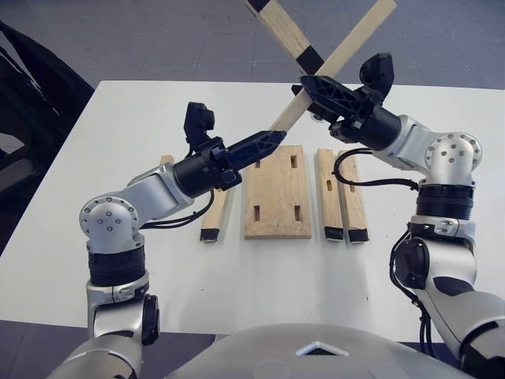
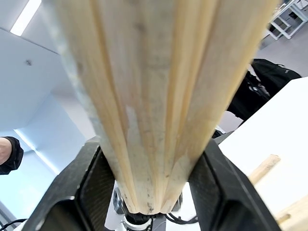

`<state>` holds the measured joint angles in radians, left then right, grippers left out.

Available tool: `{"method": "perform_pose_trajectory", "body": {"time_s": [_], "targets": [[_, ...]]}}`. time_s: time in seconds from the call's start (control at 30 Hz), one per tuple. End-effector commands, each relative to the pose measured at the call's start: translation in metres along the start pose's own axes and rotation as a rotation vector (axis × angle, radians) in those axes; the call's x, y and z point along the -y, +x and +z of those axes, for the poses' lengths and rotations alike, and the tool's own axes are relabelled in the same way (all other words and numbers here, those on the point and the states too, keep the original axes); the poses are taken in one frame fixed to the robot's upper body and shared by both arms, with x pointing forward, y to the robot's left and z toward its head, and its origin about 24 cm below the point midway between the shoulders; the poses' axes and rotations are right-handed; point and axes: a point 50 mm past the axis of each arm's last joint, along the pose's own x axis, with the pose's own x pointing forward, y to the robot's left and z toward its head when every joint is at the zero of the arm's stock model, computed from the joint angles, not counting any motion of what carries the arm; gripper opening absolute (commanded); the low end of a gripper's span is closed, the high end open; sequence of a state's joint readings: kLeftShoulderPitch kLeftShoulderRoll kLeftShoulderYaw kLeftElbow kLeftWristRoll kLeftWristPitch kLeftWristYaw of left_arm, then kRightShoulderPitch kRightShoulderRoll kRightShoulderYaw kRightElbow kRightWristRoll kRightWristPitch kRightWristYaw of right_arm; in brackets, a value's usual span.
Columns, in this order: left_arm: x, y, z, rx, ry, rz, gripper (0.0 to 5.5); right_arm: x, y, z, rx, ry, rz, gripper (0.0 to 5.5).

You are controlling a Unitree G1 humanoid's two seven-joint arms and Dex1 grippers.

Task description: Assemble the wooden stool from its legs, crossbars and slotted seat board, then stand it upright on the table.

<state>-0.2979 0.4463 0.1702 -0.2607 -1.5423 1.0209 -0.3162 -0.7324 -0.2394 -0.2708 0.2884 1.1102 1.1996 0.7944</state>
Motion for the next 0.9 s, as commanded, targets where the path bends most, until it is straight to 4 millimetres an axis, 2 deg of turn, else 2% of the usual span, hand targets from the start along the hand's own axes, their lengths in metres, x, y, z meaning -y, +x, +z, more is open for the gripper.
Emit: {"method": "perform_pose_trajectory", "body": {"time_s": [0.03,0.07,0.17,0.23,0.3,0.4,0.5,0.63,0.77,0.9], "targets": [[0.007,-0.009,0.009,-0.015,0.081,-0.018,3.18,0.003,-0.003,0.012,0.043,-0.04,-0.066,2.05],[0.005,-0.012,0.011,-0.018,0.1,0.0,3.37,0.004,-0.004,0.013,0.047,-0.04,-0.071,2.05],[-0.006,-0.035,0.018,-0.081,0.226,0.121,3.4,0.01,-0.012,0.019,0.047,-0.074,-0.135,2.04],[-0.013,-0.052,0.014,-0.23,0.362,0.215,3.4,0.016,-0.021,0.028,0.043,-0.126,-0.202,2.04],[-0.02,-0.059,0.002,-0.397,0.481,0.284,3.4,0.021,-0.027,0.033,0.023,-0.175,-0.258,2.04],[-0.038,-0.052,-0.029,-0.613,0.681,0.363,3.4,0.036,-0.029,0.029,-0.054,-0.276,-0.349,2.04],[-0.047,-0.036,-0.052,-0.665,0.804,0.373,3.4,0.049,-0.026,0.021,-0.121,-0.346,-0.404,2.04],[-0.056,-0.03,-0.065,-0.719,0.928,0.397,3.4,0.051,-0.024,0.019,-0.146,-0.372,-0.394,2.04],[-0.061,-0.03,-0.065,-0.773,1.049,0.421,3.4,0.049,-0.023,0.016,-0.155,-0.371,-0.37,2.04],[-0.064,-0.034,-0.066,-0.835,1.091,0.425,3.4,0.048,-0.024,0.014,-0.157,-0.369,-0.363,2.04]]}}
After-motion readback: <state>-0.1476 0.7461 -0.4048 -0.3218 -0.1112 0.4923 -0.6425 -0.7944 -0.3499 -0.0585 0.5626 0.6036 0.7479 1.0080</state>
